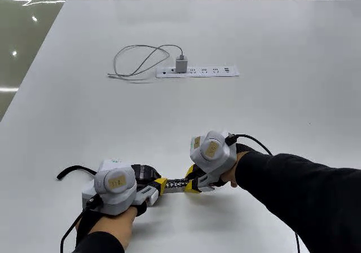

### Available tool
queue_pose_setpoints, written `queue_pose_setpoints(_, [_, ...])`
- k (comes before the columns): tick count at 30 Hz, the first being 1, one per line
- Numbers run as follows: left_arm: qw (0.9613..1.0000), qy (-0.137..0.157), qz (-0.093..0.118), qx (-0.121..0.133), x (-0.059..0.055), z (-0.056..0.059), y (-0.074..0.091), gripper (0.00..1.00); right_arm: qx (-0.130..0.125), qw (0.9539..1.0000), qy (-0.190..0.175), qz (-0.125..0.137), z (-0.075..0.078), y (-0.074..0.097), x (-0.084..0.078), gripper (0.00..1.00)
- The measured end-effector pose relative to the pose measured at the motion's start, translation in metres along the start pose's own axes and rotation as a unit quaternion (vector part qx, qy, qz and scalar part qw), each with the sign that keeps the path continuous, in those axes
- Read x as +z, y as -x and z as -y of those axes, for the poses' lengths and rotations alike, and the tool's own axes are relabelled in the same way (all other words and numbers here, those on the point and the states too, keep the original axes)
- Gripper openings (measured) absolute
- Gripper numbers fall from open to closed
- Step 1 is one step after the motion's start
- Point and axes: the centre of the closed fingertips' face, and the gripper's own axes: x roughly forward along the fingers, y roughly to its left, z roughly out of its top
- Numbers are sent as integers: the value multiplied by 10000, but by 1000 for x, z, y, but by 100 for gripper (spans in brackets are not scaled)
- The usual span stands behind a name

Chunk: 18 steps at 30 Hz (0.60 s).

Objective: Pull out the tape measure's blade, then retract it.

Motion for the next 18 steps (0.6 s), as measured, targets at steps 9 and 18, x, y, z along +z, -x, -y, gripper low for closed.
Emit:
queue_pose_setpoints(9, [10000,26,-14,8,0,0,0,61,20,10000,46,16,0,-5,7,10])
queue_pose_setpoints(18, [10000,37,-10,24,-1,0,0,61,9,10000,24,41,0,-7,11,10])
